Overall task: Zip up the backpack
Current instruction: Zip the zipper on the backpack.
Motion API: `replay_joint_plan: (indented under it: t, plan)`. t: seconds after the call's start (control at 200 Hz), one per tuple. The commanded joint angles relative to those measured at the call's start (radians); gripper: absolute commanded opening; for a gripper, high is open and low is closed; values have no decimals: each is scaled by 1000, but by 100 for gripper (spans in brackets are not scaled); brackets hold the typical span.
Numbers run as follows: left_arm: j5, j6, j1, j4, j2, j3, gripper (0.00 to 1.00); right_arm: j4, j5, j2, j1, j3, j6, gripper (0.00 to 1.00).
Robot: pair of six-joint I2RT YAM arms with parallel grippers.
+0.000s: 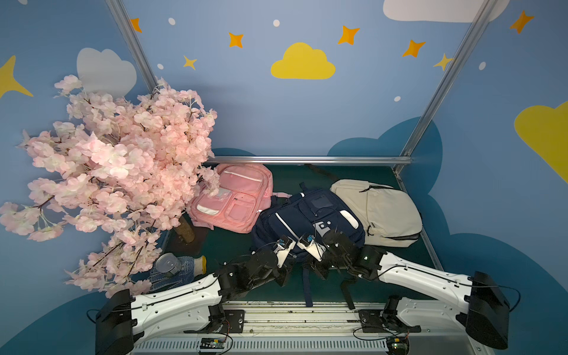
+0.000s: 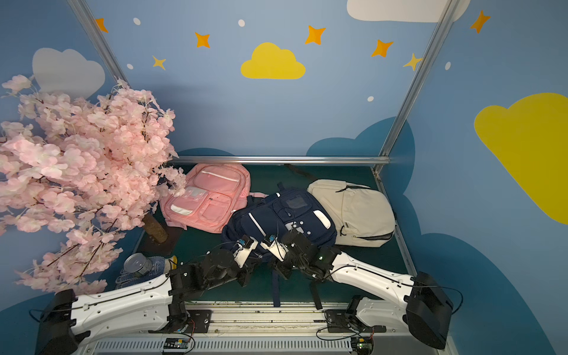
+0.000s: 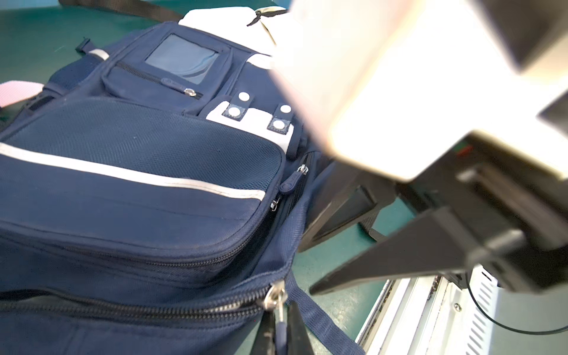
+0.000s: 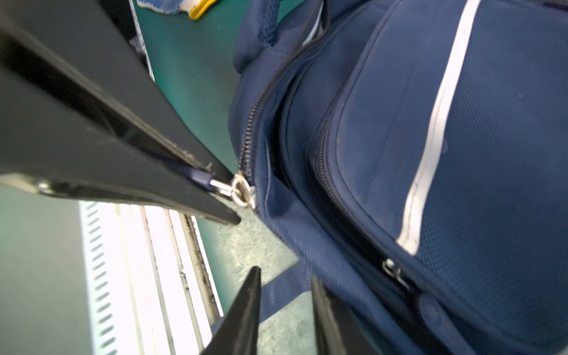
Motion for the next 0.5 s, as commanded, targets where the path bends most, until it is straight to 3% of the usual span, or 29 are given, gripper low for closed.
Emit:
replay_joint_plan:
  t: [0.0, 0.065, 0.165, 0.496]
  plan:
    - [2, 23, -11, 29, -53, 45, 3, 13, 62, 11, 1, 14, -6, 18]
    - [-34, 23, -6, -12, -68, 48, 2, -32, 91, 1, 2, 23, -1, 8]
    - [-28, 19, 17, -57, -78, 47, 3, -84, 133, -41, 4, 18, 17, 8]
    - [55, 14, 41, -29, -31, 48, 3, 20, 147, -181, 20, -25, -22, 43]
